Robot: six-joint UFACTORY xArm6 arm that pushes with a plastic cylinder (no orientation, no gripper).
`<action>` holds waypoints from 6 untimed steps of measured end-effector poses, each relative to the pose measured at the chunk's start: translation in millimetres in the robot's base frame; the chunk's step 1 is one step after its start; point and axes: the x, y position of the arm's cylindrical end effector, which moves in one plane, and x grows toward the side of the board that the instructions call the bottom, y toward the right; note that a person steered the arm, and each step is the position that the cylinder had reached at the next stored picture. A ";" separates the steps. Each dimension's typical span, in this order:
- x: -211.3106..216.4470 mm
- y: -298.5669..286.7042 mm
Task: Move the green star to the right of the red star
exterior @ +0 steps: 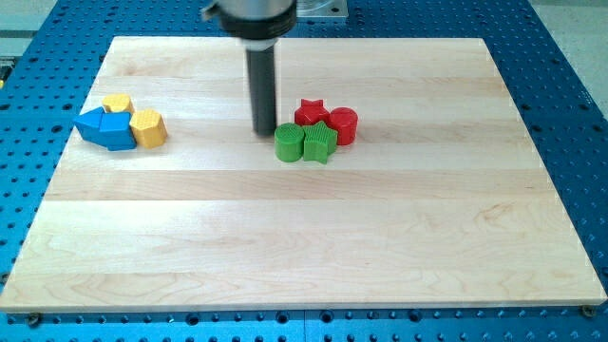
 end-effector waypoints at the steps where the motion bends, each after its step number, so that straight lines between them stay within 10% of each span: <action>1: 27.2 19.7; 3: 56.3 104.7; 6: -77.6 81.8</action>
